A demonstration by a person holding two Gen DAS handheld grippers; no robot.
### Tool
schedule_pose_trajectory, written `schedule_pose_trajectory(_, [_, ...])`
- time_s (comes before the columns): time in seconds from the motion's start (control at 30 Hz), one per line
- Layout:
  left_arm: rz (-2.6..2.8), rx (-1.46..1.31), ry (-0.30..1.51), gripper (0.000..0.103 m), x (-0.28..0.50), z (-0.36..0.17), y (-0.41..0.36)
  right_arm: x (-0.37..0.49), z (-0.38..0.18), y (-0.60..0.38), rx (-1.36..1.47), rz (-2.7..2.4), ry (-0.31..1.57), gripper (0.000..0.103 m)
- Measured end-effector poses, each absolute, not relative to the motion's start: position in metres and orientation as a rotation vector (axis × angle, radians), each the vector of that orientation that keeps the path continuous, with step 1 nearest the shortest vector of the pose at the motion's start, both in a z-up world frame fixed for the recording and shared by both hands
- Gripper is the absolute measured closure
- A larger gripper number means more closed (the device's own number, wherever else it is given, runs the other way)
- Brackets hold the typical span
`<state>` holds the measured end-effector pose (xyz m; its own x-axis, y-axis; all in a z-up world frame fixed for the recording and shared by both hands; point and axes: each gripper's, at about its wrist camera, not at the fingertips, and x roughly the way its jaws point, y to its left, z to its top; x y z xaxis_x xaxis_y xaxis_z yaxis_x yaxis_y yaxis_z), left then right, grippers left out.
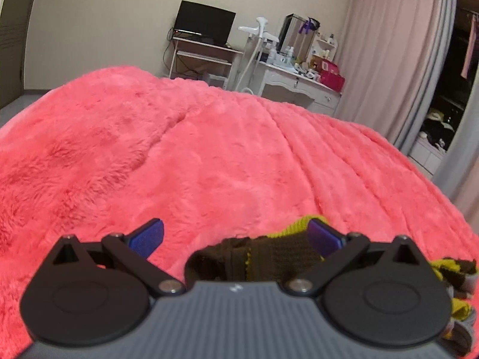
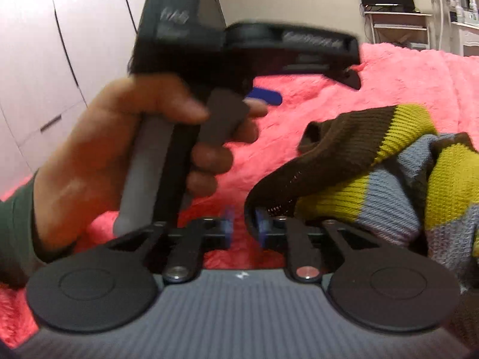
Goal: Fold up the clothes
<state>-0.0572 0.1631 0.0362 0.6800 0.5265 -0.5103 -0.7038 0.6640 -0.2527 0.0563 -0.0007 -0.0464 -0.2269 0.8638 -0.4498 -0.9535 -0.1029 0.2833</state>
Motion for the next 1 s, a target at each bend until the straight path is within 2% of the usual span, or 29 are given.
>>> schedule_pose_trajectory(0.1, [0.729,-0.456,0.408,0.000,-0.059,0.036,0.163,0.059,-0.041,-0.009,-0.208,1.678,0.609,0.032])
schedule_pose_trajectory(0.13, [0.738,-0.457,0.407,0.000,-0.059,0.036,0.163,0.055,-0.043,-0.011,-0.213,1.674,0.611,0.031])
schedule_pose_trajectory(0.27, [0.746,-0.471,0.415,0.000,-0.059,0.037,0.165,0.039,-0.036,-0.037,-0.349,1.596,0.569,0.031])
schedule_pose_trajectory(0.47, [0.781,-0.372,0.409,0.000,-0.054,0.039,0.156,0.036,-0.004,-0.071,-0.406,1.278,0.269,0.031])
schedule_pose_trajectory(0.6, [0.789,-0.304,0.396,0.000,-0.051,0.040,0.145,0.051,0.002,-0.077,-0.479,1.114,0.152,0.031])
schedule_pose_trajectory(0.87, [0.734,-0.164,0.377,0.000,-0.042,0.042,0.119,0.090,-0.034,-0.063,-0.686,1.024,0.309,0.032])
schedule_pose_trajectory(0.93, [0.696,-0.129,0.379,0.000,-0.038,0.042,0.111,0.104,-0.036,-0.063,-0.653,0.998,0.370,0.049])
schedule_pose_trajectory(0.97, [0.667,-0.105,0.387,0.000,-0.036,0.041,0.106,0.110,-0.034,-0.059,-0.610,1.002,0.402,0.071])
schedule_pose_trajectory(1.0, [0.632,-0.077,0.397,0.000,-0.033,0.039,0.100,0.116,-0.033,-0.055,-0.565,1.008,0.432,0.080])
